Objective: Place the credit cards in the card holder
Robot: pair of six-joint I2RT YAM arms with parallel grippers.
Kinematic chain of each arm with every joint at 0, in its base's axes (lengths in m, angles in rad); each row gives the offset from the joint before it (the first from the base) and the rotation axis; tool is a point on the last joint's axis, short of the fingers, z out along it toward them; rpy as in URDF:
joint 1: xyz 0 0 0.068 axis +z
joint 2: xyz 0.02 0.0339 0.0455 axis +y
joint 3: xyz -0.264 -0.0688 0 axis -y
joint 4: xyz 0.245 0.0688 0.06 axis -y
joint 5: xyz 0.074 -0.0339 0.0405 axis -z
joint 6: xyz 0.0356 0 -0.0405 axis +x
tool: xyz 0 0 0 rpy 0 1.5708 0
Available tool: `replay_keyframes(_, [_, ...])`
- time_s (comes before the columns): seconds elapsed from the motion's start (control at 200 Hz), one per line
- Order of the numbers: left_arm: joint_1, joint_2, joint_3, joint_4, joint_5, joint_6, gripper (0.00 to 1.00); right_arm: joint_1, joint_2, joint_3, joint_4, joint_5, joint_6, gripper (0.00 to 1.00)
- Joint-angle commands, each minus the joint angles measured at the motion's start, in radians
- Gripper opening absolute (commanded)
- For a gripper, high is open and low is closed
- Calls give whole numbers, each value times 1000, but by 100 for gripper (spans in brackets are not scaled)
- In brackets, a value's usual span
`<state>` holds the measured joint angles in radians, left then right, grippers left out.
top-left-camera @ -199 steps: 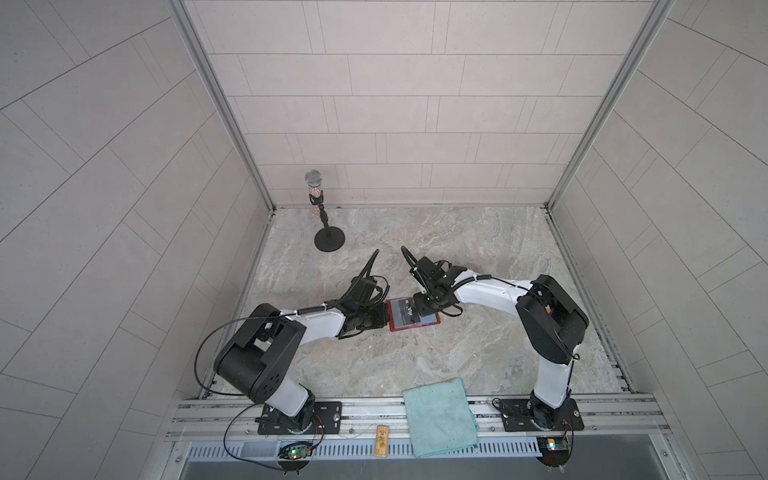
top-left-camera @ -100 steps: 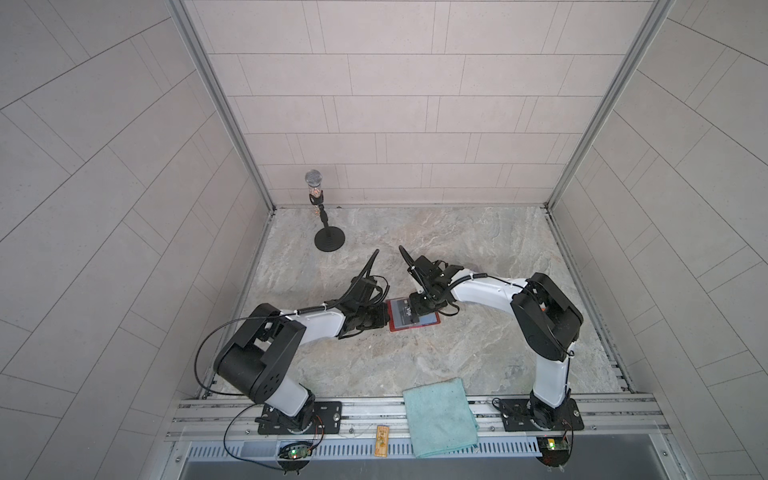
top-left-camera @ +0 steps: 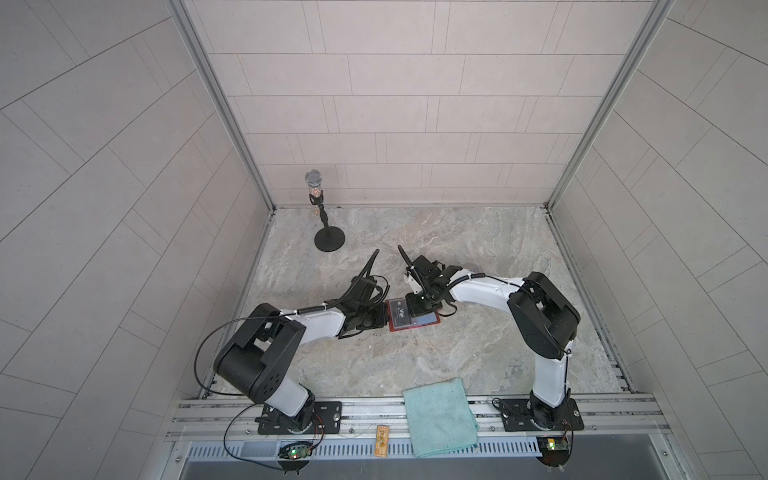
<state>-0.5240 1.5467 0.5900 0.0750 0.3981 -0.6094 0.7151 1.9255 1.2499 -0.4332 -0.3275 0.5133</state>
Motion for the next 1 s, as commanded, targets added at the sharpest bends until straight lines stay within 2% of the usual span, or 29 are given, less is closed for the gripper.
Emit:
replay_keyframes(0.0, [-3,11,17,-78,-43,29,0,9,9,-14,24,-41,14,8])
replay_keyframes(0.14, [-4,26,43,-103,-46,50,0,9,-16,-25,27,-35,16,9])
replay_keyframes(0.38, [-4,26,106,-168,-77,87,0,5,-107,-50,-4,60,16,18])
replay_keyframes(0.636, [-7,-55,218,-315,-171,149,32,-26,-181,-93,-9,119,17,18])
replay_keyframes(0.736, [-12,-57,246,-315,-128,150,35,-40,-182,-107,-27,156,18,16])
replay_keyframes(0.821, [-17,-31,263,-289,-43,132,36,-49,-183,-123,-38,183,19,15])
replay_keyframes(0.996, [-43,42,268,-176,72,59,36,-66,-170,-152,-35,172,18,11])
